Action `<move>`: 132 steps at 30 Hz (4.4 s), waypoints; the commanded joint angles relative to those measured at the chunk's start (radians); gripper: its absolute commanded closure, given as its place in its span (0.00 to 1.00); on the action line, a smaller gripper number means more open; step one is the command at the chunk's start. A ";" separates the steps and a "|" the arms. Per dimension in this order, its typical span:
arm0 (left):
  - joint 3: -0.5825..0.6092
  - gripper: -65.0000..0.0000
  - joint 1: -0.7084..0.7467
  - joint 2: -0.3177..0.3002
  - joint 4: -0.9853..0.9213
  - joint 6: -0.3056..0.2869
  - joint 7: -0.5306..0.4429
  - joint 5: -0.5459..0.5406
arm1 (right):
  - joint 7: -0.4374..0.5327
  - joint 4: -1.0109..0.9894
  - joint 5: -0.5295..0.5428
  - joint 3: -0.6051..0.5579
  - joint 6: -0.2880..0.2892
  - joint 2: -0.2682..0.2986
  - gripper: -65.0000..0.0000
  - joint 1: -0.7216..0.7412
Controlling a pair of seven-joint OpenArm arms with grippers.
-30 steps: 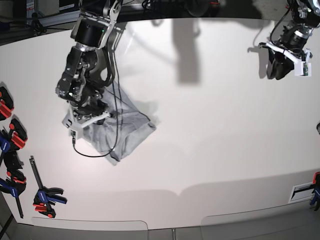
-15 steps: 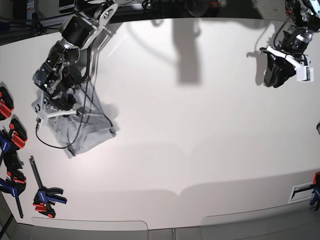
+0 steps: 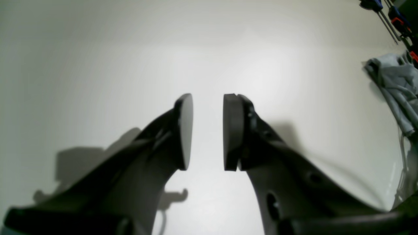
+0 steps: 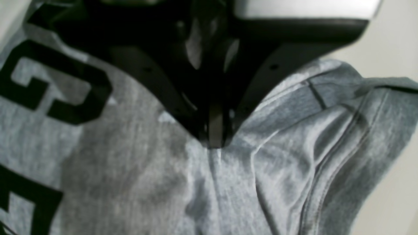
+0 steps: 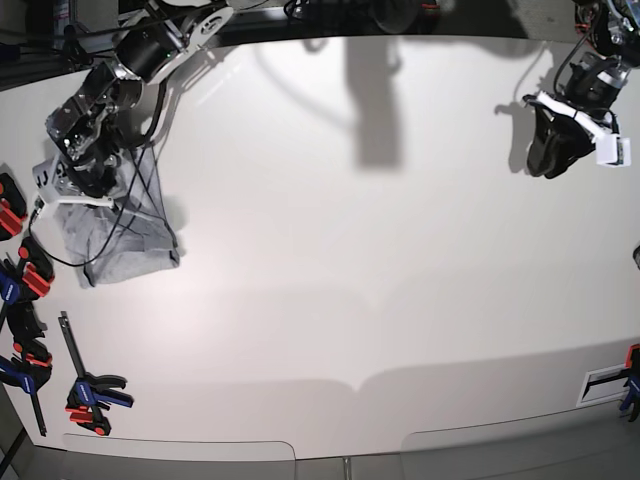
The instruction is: Fold the T-shirt properly
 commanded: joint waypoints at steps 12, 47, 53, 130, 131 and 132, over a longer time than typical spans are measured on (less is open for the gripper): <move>0.039 0.78 -0.003 -0.013 0.018 -0.008 -0.023 -0.017 | -0.071 0.371 0.159 0.027 0.034 0.003 1.00 -0.050; 0.036 1.00 0.333 0.089 0.018 -0.173 0.010 -0.089 | -0.229 0.874 0.764 -0.368 0.546 0.210 1.00 -0.600; 0.023 1.00 0.431 0.087 0.018 -0.173 0.141 -0.175 | -0.311 0.873 0.767 -0.392 0.546 0.315 1.00 -0.756; 0.554 1.00 -0.072 0.291 -1.177 0.451 -0.556 0.927 | 0.407 -0.760 0.359 -1.170 -0.344 0.005 1.00 -0.257; 0.554 1.00 -0.072 0.290 -1.177 0.450 -0.556 0.927 | 0.407 -0.760 0.359 -1.170 -0.344 0.005 1.00 -0.257; 0.554 1.00 -0.072 0.290 -1.177 0.450 -0.559 0.927 | 0.407 -0.760 0.359 -1.170 -0.344 0.005 1.00 -0.257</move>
